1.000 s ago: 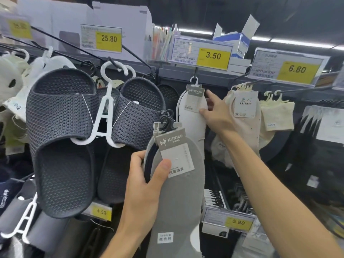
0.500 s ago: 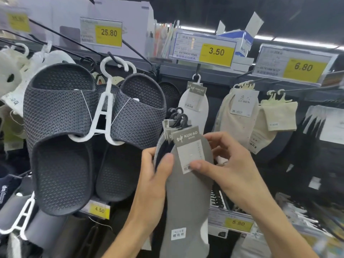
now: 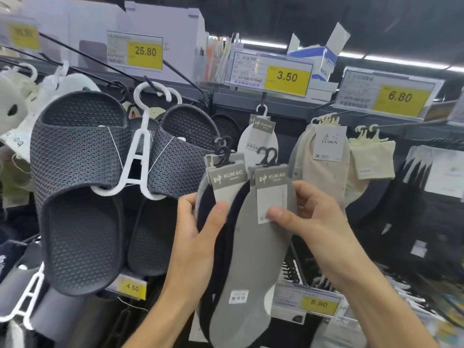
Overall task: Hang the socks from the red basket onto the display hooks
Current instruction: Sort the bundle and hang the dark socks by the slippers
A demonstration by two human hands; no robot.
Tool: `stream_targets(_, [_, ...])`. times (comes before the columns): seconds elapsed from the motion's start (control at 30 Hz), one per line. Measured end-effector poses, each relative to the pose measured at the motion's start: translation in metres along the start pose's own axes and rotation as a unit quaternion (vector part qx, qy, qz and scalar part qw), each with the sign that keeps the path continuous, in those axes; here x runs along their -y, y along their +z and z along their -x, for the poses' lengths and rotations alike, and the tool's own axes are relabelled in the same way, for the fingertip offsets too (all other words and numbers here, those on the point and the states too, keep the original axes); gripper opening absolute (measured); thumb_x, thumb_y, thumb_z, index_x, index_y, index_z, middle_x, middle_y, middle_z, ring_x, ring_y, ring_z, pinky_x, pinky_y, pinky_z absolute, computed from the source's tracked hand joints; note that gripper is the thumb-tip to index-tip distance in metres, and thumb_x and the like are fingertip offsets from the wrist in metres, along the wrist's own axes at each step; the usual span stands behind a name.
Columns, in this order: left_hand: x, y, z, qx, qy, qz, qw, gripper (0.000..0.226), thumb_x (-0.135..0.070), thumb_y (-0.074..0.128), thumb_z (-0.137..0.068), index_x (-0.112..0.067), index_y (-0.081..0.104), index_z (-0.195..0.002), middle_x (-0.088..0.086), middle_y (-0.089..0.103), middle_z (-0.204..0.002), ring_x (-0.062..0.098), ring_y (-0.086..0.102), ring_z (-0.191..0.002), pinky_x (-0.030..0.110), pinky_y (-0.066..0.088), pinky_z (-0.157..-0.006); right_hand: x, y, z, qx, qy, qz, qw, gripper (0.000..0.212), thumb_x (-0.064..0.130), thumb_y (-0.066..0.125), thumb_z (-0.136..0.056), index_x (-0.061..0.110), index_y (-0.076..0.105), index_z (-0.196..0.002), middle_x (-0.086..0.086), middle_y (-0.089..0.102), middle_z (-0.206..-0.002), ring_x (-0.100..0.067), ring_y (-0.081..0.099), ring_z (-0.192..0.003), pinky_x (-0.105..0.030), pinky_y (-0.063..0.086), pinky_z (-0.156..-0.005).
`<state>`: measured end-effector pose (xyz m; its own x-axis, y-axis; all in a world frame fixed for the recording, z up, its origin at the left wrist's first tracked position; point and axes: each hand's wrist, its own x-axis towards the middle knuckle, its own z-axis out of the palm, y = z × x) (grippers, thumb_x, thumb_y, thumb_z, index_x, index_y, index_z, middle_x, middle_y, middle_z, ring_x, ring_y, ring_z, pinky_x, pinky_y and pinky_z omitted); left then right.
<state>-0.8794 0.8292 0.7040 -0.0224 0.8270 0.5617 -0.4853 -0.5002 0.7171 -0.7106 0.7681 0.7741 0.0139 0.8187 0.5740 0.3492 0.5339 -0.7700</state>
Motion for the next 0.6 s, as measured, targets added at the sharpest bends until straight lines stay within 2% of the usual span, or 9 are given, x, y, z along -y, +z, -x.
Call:
stream_targets(0.07, [-0.003,-0.006,-0.002,-0.017,0.016,-0.014,1.0,0.027,-0.059,0.068,-0.077,-0.041,0.059,-0.095,-0.011,0.075,-0.102,0.004,0.072,-0.094,0.014,0.054,-0.073,0.002,-0.004,-0.01,-0.034,-0.001,-0.034,0.999,0.033,0.027,0.072,-0.077,0.025,0.065,-0.109,0.006,0.075,-0.106,-0.011,0.071,-0.097,-0.024,0.059,-0.078])
stream_targets(0.13, [-0.005,-0.012,-0.003,-0.032,0.012,-0.007,0.999,0.027,-0.059,0.068,-0.076,-0.041,0.061,-0.094,-0.011,0.076,-0.101,0.004,0.072,-0.093,0.014,0.055,-0.07,0.005,-0.011,-0.026,-0.092,-0.001,-0.066,0.994,0.031,0.016,0.07,-0.085,0.025,0.061,-0.113,0.004,0.075,-0.107,-0.013,0.072,-0.097,-0.028,0.061,-0.077])
stream_targets(0.2, [-0.006,-0.017,-0.003,-0.036,0.003,-0.007,0.999,0.029,-0.061,0.068,-0.074,-0.04,0.063,-0.094,-0.01,0.077,-0.099,0.004,0.073,-0.089,0.015,0.056,-0.067,0.009,-0.019,-0.048,-0.147,-0.01,-0.063,0.987,0.031,0.009,0.065,-0.091,0.029,0.059,-0.114,0.005,0.074,-0.106,-0.01,0.072,-0.093,-0.024,0.059,-0.073])
stream_targets(0.27, [-0.007,-0.02,-0.002,-0.034,-0.008,-0.013,0.999,0.032,-0.063,0.067,-0.072,-0.04,0.064,-0.094,-0.01,0.077,-0.099,0.005,0.073,-0.088,0.016,0.056,-0.066,0.011,-0.025,-0.07,-0.185,-0.022,-0.018,0.982,0.034,0.011,0.064,-0.093,0.036,0.059,-0.117,0.012,0.07,-0.108,-0.007,0.07,-0.093,-0.021,0.058,-0.073])
stream_targets(0.37, [-0.008,-0.021,0.001,-0.031,-0.02,-0.019,0.999,0.031,-0.063,0.066,-0.07,-0.042,0.065,-0.093,-0.011,0.077,-0.097,0.002,0.073,-0.086,0.015,0.055,-0.064,0.005,-0.026,-0.099,-0.207,-0.046,0.077,0.974,0.04,0.014,0.062,-0.094,0.033,0.056,-0.128,0.022,0.062,-0.108,0.016,0.06,-0.088,-0.004,0.046,-0.066])
stream_targets(0.4, [-0.009,-0.021,0.002,-0.029,-0.024,-0.019,0.999,0.031,-0.063,0.066,-0.07,-0.041,0.065,-0.092,-0.011,0.077,-0.096,0.002,0.073,-0.085,0.016,0.055,-0.063,0.002,-0.025,-0.108,-0.203,-0.049,0.092,0.974,0.041,0.014,0.061,-0.094,0.031,0.054,-0.131,0.021,0.061,-0.11,0.015,0.059,-0.088,-0.005,0.046,-0.067])
stream_targets(0.47, [-0.01,-0.021,0.003,-0.022,-0.031,-0.021,0.999,0.031,-0.063,0.066,-0.07,-0.04,0.065,-0.091,-0.01,0.076,-0.093,0.002,0.072,-0.082,0.016,0.055,-0.061,-0.006,-0.022,-0.124,-0.194,-0.039,0.113,0.974,0.042,0.015,0.061,-0.095,0.03,0.052,-0.133,0.014,0.06,-0.115,0.005,0.058,-0.095,-0.017,0.05,-0.079])
stream_targets(0.6, [-0.012,-0.021,0.003,-0.013,-0.039,-0.027,0.999,0.023,-0.057,0.068,-0.076,-0.038,0.065,-0.089,-0.01,0.076,-0.089,0.002,0.072,-0.078,0.015,0.054,-0.06,-0.017,-0.015,-0.146,-0.179,-0.04,0.136,0.974,0.041,0.018,0.061,-0.092,0.031,0.052,-0.13,0.018,0.058,-0.108,-0.009,0.06,-0.105,-0.034,0.052,-0.091])
